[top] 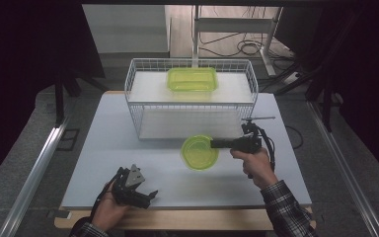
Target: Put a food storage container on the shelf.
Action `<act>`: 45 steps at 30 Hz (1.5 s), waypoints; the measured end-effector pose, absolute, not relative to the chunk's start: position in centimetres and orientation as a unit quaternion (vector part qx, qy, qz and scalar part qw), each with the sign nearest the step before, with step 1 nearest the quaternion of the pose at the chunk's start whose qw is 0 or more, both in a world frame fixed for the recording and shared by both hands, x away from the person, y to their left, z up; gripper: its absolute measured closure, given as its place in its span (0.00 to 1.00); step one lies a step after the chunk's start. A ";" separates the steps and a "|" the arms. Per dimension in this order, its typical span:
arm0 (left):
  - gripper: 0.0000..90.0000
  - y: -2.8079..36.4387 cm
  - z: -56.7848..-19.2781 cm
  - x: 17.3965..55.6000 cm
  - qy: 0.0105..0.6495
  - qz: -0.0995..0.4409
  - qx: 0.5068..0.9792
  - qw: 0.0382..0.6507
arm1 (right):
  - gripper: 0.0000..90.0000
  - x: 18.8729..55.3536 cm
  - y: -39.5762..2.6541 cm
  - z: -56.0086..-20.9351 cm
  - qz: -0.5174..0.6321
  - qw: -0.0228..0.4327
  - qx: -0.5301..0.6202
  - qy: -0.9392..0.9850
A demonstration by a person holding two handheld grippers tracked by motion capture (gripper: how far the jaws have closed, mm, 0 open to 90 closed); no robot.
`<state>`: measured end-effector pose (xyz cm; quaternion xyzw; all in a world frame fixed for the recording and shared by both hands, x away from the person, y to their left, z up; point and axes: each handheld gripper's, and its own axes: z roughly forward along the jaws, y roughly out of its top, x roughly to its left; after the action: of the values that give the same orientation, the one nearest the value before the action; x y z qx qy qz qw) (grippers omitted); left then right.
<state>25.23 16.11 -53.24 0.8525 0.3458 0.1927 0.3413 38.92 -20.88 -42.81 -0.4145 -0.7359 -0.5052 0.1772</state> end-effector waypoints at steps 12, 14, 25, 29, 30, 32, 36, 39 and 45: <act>0.03 16.2 -53.2 25.2 0.346 0.193 0.852 0.343 | 0.90 39.8 -20.9 -39.8 -0.533 0.168 -0.412 -0.720; 0.03 16.2 -53.2 25.2 0.347 0.193 0.851 0.343 | 0.90 39.9 -21.0 -39.6 -0.537 0.170 -0.412 -0.716; 0.03 16.3 -53.1 25.3 0.352 0.193 0.848 0.347 | 0.90 41.0 -21.3 -36.6 -0.554 0.150 -0.418 -0.704; 0.03 16.5 -53.1 25.4 0.355 0.190 0.845 0.352 | 0.90 41.4 -21.3 -35.6 -0.559 0.145 -0.419 -0.701; 0.03 16.5 -53.1 25.4 0.357 0.188 0.844 0.353 | 0.90 41.6 -21.2 -35.0 -0.560 0.140 -0.420 -0.700; 0.03 16.6 -53.0 25.4 0.359 0.186 0.843 0.356 | 0.90 41.7 -21.2 -34.8 -0.562 0.140 -0.420 -0.699; 0.03 16.6 -53.0 25.4 0.362 0.179 0.842 0.358 | 0.90 42.1 -21.0 -33.6 -0.567 0.132 -0.418 -0.697; 0.03 16.7 -53.0 25.5 0.364 0.176 0.841 0.358 | 0.90 42.4 -20.7 -32.6 -0.571 0.126 -0.417 -0.696; 0.03 16.7 -53.0 25.5 0.366 0.175 0.841 0.358 | 0.90 43.2 -20.3 -30.8 -0.578 0.114 -0.418 -0.691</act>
<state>25.49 16.68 -53.00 0.8409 0.3663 0.1745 0.3582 43.20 -20.27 -30.76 -0.4182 -0.6912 -0.5782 0.1143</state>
